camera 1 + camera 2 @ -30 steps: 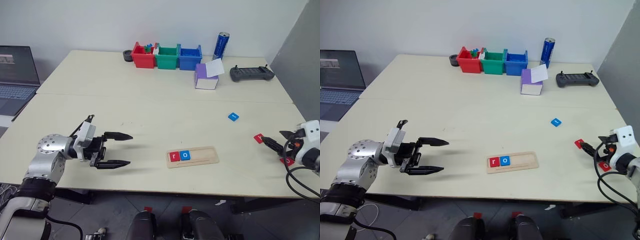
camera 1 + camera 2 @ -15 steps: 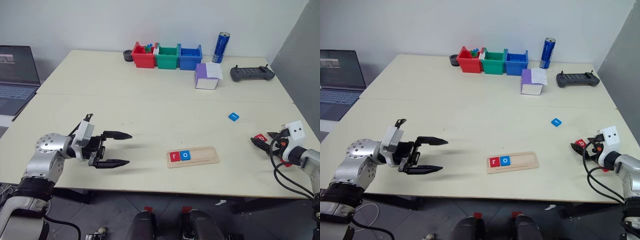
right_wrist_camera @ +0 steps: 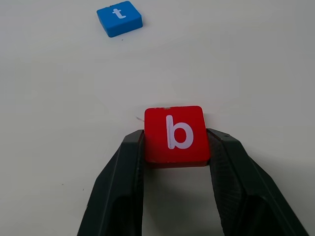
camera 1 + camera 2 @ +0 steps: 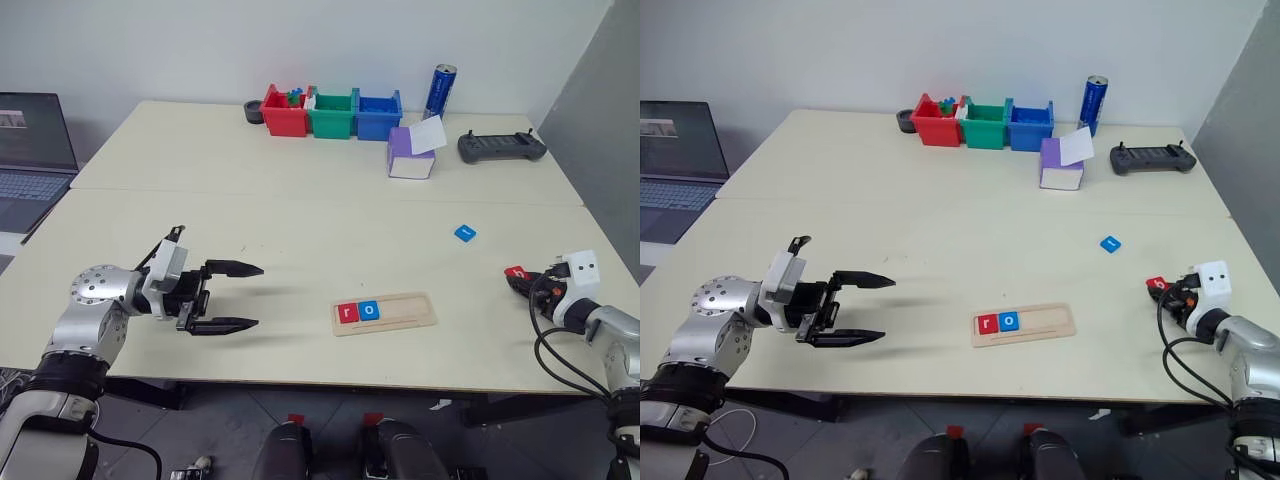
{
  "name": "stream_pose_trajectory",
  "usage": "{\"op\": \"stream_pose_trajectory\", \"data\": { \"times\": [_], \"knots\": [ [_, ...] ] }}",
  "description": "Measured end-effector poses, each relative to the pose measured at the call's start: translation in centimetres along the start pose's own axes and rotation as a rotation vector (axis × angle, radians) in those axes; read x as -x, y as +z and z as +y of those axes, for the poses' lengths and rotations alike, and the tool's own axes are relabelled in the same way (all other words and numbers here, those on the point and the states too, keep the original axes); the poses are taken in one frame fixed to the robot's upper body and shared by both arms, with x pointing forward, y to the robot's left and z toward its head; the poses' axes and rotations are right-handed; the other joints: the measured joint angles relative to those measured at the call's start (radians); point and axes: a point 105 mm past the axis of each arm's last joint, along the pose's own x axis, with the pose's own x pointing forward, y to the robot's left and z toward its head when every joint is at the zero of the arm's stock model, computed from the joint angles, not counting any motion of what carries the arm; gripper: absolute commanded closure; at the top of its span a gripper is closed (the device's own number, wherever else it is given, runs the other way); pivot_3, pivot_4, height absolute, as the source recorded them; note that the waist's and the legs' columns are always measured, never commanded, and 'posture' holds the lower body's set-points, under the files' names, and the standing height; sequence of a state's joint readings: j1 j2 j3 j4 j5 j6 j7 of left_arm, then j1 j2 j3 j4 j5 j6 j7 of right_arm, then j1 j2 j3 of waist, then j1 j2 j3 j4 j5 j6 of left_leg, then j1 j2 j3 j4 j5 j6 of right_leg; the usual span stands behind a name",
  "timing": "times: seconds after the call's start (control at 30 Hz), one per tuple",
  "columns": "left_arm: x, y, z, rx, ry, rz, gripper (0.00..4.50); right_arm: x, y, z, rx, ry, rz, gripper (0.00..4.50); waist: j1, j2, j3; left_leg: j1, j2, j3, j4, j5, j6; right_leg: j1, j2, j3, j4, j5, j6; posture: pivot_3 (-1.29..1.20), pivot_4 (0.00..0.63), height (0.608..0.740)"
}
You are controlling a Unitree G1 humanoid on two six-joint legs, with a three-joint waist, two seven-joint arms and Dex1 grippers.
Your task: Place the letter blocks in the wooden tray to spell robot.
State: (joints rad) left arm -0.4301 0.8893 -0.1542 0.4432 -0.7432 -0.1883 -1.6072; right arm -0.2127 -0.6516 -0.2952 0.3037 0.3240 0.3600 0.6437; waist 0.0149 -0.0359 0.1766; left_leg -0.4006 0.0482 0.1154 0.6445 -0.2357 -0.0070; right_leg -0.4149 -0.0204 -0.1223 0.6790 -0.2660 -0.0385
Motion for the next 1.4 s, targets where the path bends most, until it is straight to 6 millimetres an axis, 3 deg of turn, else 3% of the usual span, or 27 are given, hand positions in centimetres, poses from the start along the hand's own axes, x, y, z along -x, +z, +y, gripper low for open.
{"op": "stream_pose_trajectory", "data": {
  "times": [0.07,0.23,0.43,0.57,0.73,0.87,1.03,1.17,1.3,1.4],
  "knots": [
    [0.1,0.0,0.0,-0.002,0.001,0.004,0.00,0.5,-0.1,0.9,0.026,-0.019,0.000,3.05,0.001,0.000,0.000,0.000,0.000,0.000,0.000,0.000,0.000,0.000,0.000,0.000,0.000,0.000,0.000,0.00,0.150,0.740],
    [0.3,-0.1,0.1,-0.013,0.003,0.021,0.00,1.6,0.1,5.7,-0.004,-0.102,-0.053,3.05,-0.001,0.001,0.000,-0.001,0.001,0.000,-0.001,0.000,0.000,-0.002,0.000,0.000,0.001,0.000,0.000,0.00,0.150,0.740],
    [0.2,-0.5,-0.2,-0.004,-0.008,0.033,0.00,2.4,-1.2,10.7,-0.117,-0.168,-0.015,3.05,-0.003,0.001,0.000,-0.002,0.000,0.000,0.000,0.000,0.000,-0.003,0.000,0.001,0.001,0.000,0.000,0.00,0.150,0.740],
    [0.5,-0.5,-0.2,-0.006,-0.002,0.042,0.00,2.2,-1.1,11.6,-0.142,-0.208,-0.008,1.67,-0.005,0.000,0.000,-0.002,0.000,0.000,-0.001,0.000,0.000,-0.003,0.000,0.001,0.000,0.000,0.000,0.00,0.150,0.740],
    [0.7,-0.6,-0.2,-0.015,0.004,0.049,0.00,2.2,-0.9,11.2,-0.101,-0.193,0.024,0.02,-0.009,0.000,0.000,-0.002,0.000,0.000,0.000,0.000,0.000,-0.003,0.000,0.001,0.000,0.000,0.000,0.00,0.150,0.740],
    [0.9,-0.6,-0.2,-0.012,0.009,0.056,0.00,2.6,-0.1,10.8,-0.009,-0.074,0.045,0.02,-0.010,0.001,0.000,-0.002,0.000,0.000,0.000,0.000,0.000,-0.004,0.000,0.001,0.000,0.000,0.000,0.00,0.150,0.740],
    [1.0,-0.7,-0.2,-0.007,0.010,0.055,0.00,3.2,5.1,7.4,0.210,0.153,-0.021,0.02,-0.009,0.000,0.000,-0.002,-0.001,-0.001,0.000,0.000,0.000,-0.004,0.000,0.000,0.000,0.000,0.000,0.00,0.150,0.740],
    [1.0,-1.0,-0.5,0.000,0.011,0.054,0.00,3.8,7.1,6.5,0.429,0.477,0.069,0.02,-0.011,0.001,0.000,-0.002,0.000,-0.001,-0.002,0.000,0.000,-0.004,0.002,0.000,-0.001,0.000,0.000,0.00,0.150,0.740],
    [0.9,-1.0,-0.6,0.002,0.007,0.052,0.00,2.8,6.0,6.3,0.527,0.710,0.177,0.02,-0.014,0.000,0.001,-0.002,0.001,-0.001,-0.001,0.000,0.000,-0.004,0.002,0.000,0.000,0.000,0.000,0.00,0.150,0.740],
    [1.1,-1.2,-0.8,0.006,0.011,0.055,0.00,1.9,4.8,5.9,0.567,0.792,0.234,0.02,-0.014,0.000,0.001,-0.002,0.000,0.001,0.000,0.000,0.000,-0.004,0.001,0.000,0.000,0.000,0.000,0.00,0.150,0.740]
  ]
}}
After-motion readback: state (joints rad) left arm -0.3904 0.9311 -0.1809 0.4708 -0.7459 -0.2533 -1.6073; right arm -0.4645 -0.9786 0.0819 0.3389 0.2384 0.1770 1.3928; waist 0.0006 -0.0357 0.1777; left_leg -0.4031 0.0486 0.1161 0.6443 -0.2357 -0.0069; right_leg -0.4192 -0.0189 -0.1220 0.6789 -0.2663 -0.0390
